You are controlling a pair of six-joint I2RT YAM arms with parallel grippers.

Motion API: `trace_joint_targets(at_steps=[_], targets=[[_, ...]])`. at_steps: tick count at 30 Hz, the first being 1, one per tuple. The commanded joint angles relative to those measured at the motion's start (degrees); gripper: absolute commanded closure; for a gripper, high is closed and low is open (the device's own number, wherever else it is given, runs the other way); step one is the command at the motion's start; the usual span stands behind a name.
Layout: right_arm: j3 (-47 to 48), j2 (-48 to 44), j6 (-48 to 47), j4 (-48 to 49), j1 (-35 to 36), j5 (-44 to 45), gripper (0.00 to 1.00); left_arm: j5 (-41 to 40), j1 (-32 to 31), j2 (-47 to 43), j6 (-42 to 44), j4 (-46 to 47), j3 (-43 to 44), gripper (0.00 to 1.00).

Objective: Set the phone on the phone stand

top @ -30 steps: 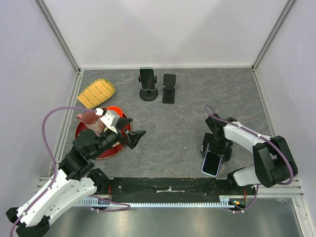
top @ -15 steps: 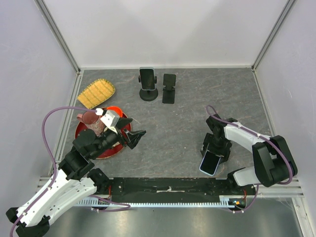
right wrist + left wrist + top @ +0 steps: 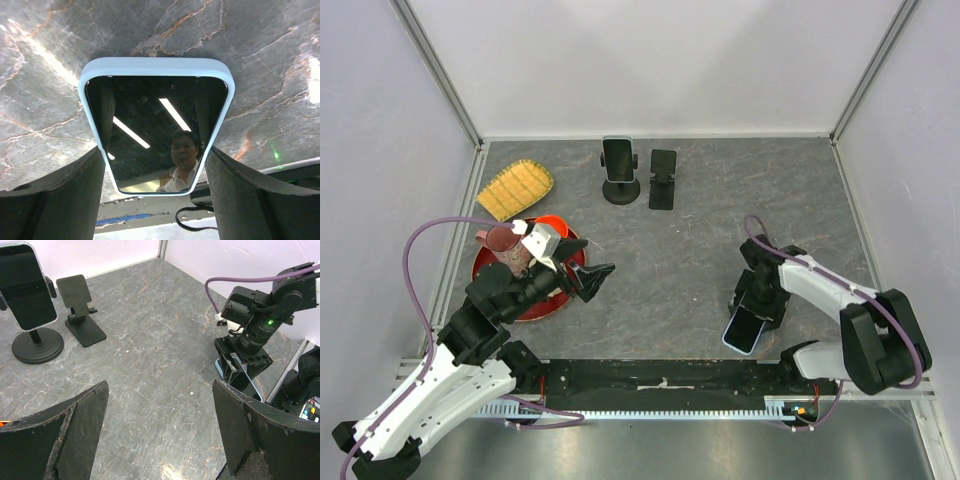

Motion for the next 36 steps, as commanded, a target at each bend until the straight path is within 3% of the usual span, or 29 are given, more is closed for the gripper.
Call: trace_joint_targets(at_steps=[1,4,9,15,19,24,28,32,36], targets=[[-0.98,-6.89,3.66,9.42,0.12,5.67,0.86,0.01,0.18,0.59,1.13,1.24,0.26,0.09],[-0.10,-9.45,-0.02,14.24,0.12,6.47,1.00,0.63,0.18,1.21,1.13,1.33,0.26,0.09],[-1.06,-13.06,-6.70,25.05,0.12,3.49,1.00,2.12,0.27,2.88,0.86,1.07,0.52,0.09],[-10.37,-26.48,-14.00,50.60,0.73,-4.33,1.00,3.61,0.27,5.42,0.25,1.16,0.96,0.09],[-12.67,-31.87,-12.61,61.62,1.61,-8.46,1.00,5.02,0.27,7.35,-0.37,2.47,0.79,0.08],[-10.21,-28.82,-3.49,74.35,5.82,-11.72,1.00,9.23,0.45,16.03,-0.55,3.27,3.41,0.08],[-4.25,-24.33,1.54,75.80,14.06,-4.63,1.00,12.49,0.45,20.27,-0.72,3.97,5.00,0.07],[-1.24,-18.89,11.89,72.80,21.64,6.54,1.00,11.45,0.45,21.07,-0.90,6.42,4.74,0.17],[1.92,-15.54,20.25,67.11,28.32,15.59,1.00,8.46,0.45,20.90,-0.19,6.43,4.30,0.12]])
